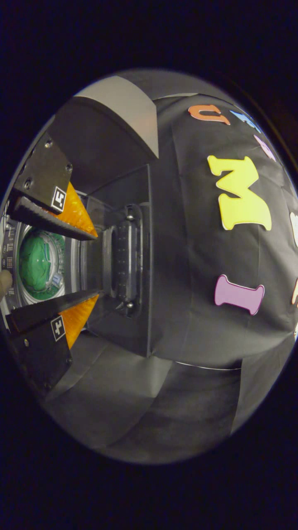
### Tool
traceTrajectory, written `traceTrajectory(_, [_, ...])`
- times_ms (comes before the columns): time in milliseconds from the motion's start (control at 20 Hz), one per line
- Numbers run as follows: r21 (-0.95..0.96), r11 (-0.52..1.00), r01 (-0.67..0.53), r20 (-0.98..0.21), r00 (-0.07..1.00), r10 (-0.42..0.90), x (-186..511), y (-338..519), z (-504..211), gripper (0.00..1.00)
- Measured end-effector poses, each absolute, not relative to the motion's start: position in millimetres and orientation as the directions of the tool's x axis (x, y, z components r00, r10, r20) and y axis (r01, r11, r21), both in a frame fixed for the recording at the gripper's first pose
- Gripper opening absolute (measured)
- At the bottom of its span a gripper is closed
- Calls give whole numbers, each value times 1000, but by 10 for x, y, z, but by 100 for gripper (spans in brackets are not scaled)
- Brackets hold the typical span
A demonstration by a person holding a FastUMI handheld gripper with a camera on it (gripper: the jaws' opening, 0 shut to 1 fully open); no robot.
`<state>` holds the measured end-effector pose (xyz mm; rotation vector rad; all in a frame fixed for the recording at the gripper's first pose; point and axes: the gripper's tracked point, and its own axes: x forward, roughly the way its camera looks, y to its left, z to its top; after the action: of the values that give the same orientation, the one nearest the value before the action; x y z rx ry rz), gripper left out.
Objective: Put the clothes into the washing machine and then close the washing machine lid.
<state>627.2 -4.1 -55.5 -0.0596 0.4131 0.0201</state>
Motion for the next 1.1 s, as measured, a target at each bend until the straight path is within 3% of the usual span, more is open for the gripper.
traceTrajectory(550, [-47,998,-39,-282,959,24,6907,77,252,77])
traceTrajectory(1100, [-34,999,-41,-332,943,28,7464,269,72,77])
